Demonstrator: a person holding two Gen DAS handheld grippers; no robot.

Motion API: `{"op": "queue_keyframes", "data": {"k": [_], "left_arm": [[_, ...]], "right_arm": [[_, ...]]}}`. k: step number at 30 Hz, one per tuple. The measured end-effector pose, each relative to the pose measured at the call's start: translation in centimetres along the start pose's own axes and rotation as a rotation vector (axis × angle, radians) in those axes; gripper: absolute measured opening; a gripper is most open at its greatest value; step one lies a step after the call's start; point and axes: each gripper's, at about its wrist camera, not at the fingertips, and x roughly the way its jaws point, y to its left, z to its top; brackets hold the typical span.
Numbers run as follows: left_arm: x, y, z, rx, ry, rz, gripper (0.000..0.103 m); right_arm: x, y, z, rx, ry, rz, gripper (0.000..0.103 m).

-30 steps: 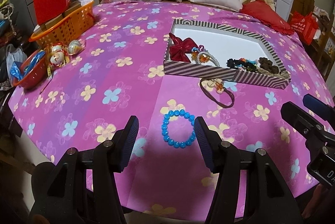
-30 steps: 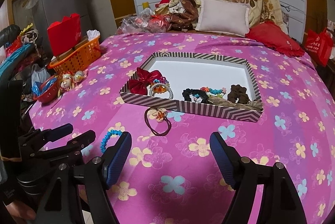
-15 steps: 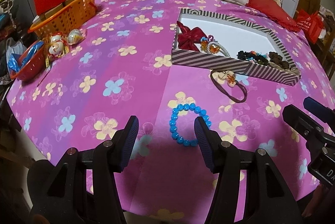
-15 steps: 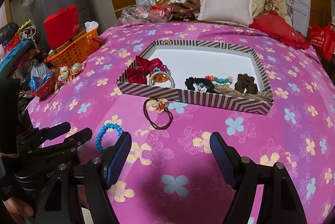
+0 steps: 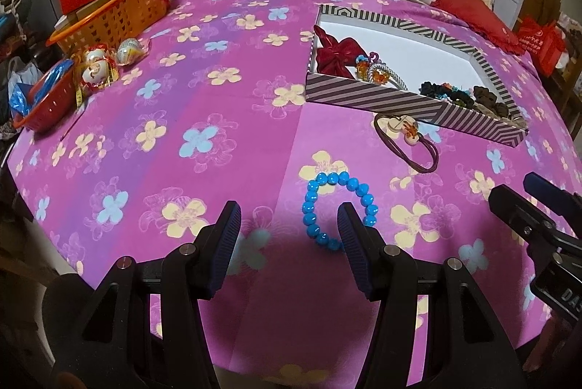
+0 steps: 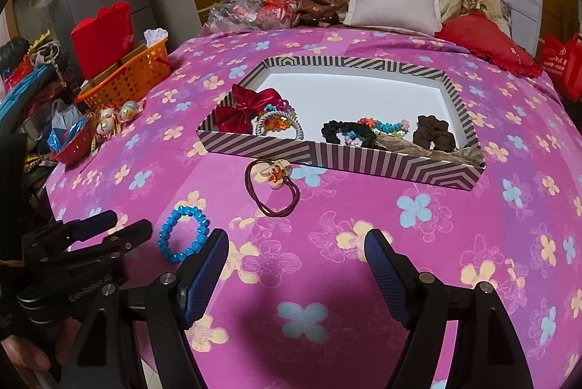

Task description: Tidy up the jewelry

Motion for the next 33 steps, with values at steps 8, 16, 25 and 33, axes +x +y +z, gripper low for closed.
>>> {"op": "queue_keyframes", "data": {"k": [8, 16, 25, 33], "left_arm": [[0.3, 2.3, -0.5, -0.040, 0.044, -0.032, 0.055], [1.3, 3.6, -1.0, -0.059, 0.079, -0.023, 0.055], [1.8, 3.4, -0.5, -0.057, 0.086, -0.033, 0.055], [2.5, 3.6, 0.0, -0.066, 0.099, -0.038, 0.055]], "right_arm": [[1.1, -0.4, -0.2, 0.008, 0.024, 0.010, 0.075], [3.2, 0.5, 0.4, -0.061, 0.034, 0.037, 0.075], [7.4, 0.9, 3.2, -0.143, 0.042, 0.035, 0.067], [10.0, 1.3, 3.9, -0.185, 0.074, 0.041, 0.058]]}}
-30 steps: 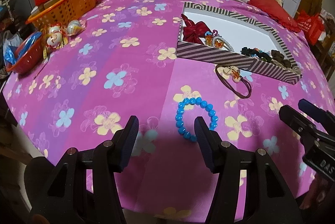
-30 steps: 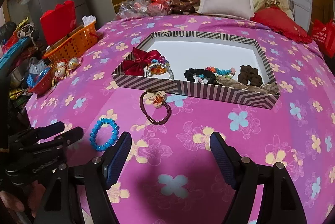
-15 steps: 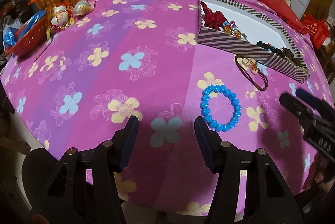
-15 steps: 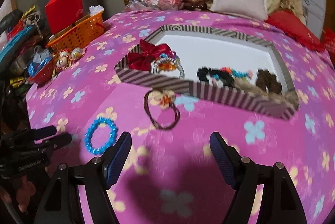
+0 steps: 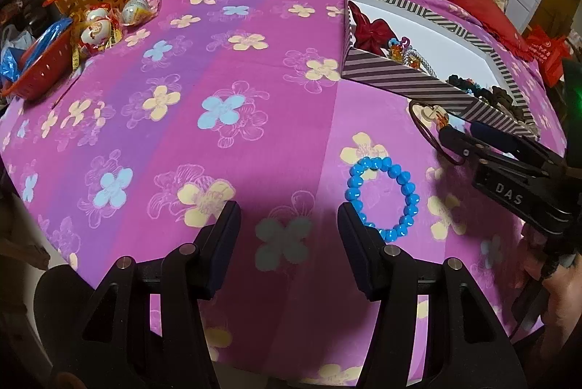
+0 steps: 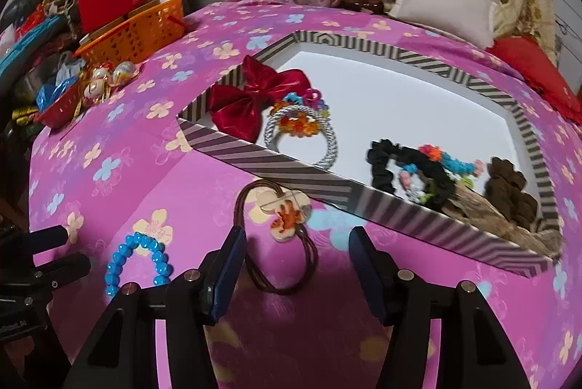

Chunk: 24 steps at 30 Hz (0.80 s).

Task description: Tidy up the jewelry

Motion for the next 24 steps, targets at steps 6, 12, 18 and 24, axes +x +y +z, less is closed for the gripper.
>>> {"op": "queue_keyframes", "data": {"k": [6, 12, 18, 24], "left_arm": [[0.3, -0.3, 0.1, 0.006, 0.006, -0.003, 0.055], [0.5, -0.3, 0.3, -0.001, 0.012, -0.006, 0.055], [0.7, -0.6, 0.3, 0.005, 0.017, -0.008, 0.055], [0.7, -0.8, 0.2, 0.006, 0.021, -0.010, 0.055]], "right_arm": [[1.4, -0.1, 0.7, -0.006, 0.006, -0.004, 0.058], [1.5, -0.4, 0.9, -0.003, 0.013, 0.015, 0.058], [2.0, 0.6, 1.2, -0.054, 0.004, -0.022, 0.056], [1.6, 0.9, 0.8, -0.072, -0.008, -0.009, 0.026]]}}
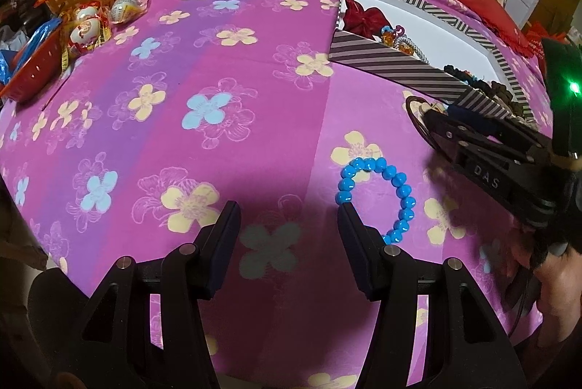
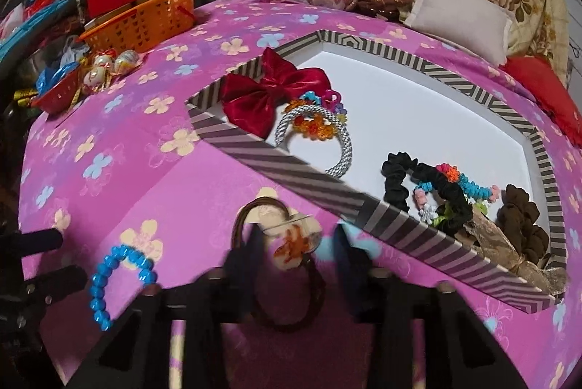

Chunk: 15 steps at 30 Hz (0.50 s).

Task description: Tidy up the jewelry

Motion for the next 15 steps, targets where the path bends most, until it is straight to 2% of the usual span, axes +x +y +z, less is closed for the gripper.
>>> {"op": "queue_keyframes", "data": {"k": [9, 15], "left_arm": [[-0.2, -0.9, 0.2, 0.036, -0.008, -0.030, 0.055], [0.5, -2.2, 0.2, 0.081, 0.004, -0.038, 0.055]], "right_arm": [[-2.8, -1.3, -3.3, 0.084, -0.006, 0.044, 0.022], [-3.6, -1.1, -4.3, 0.071, 0.005, 0.041, 0.022]]}}
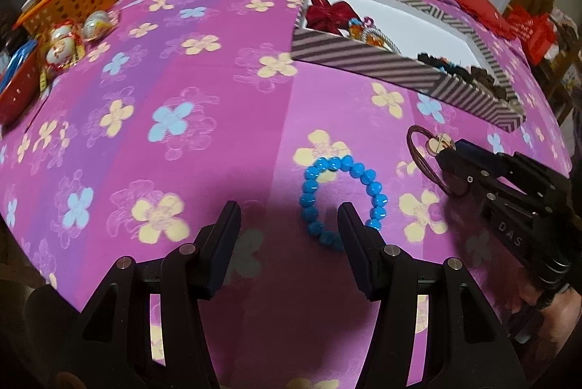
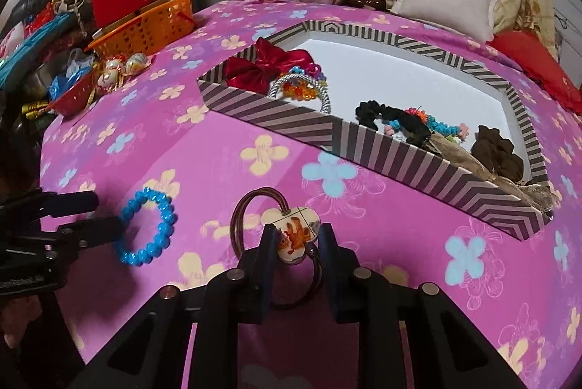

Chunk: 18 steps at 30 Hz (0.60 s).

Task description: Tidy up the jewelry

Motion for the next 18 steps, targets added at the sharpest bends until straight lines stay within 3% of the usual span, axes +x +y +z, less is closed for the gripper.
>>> {"op": "queue_keyframes", "data": {"k": [3, 6, 7, 11, 13, 15, 16, 17, 18], "left_arm": [[0.5, -0.3, 0.2, 0.010, 0.005, 0.011, 0.055], [0.9, -0.6, 0.4, 0.023, 0.004, 0.027, 0.055], [1.0, -0.6, 0.5, 0.026, 0.005, 0.030, 0.055], [1.3, -0.9, 0.7, 0.045, -0.006, 0.030, 0.055], [1.3, -1.0, 0.7, 0.054, -0.018, 0.027, 0.054], [1.3, -1.3, 0.8, 0.073, -0.030, 0.023, 0.035], [1.3, -1.5, 0.9, 0.083, -0.031, 0.024, 0.019], [1.3, -1.5, 1.0, 0.083, -0.030, 0.018, 0.011], [1.3, -1.4, 1.0, 0.078, -0.028, -0.002, 0.010]], "right_arm": [[0.1, 0.1, 0.0, -0.016, -0.005, -0.006, 0.024], [0.3, 0.2, 0.1, -0.025, -0.015, -0.007, 0.050], [0.4, 0.3, 0.1, -0.028, -0.016, -0.015, 0.051], [0.7, 0.7, 0.1, -0.060, -0.016, -0.031, 0.050], [0.7, 0.6, 0.2, -0.059, -0.023, -0.033, 0.040], [0.7, 0.2, 0.3, -0.049, -0.022, -0.030, 0.028], [0.7, 0.1, 0.4, -0.043, -0.021, -0.024, 0.028], [0.6, 0.0, 0.3, -0.042, -0.021, -0.020, 0.028], [0.5, 0.1, 0.2, -0.046, -0.023, -0.023, 0.028]]}}
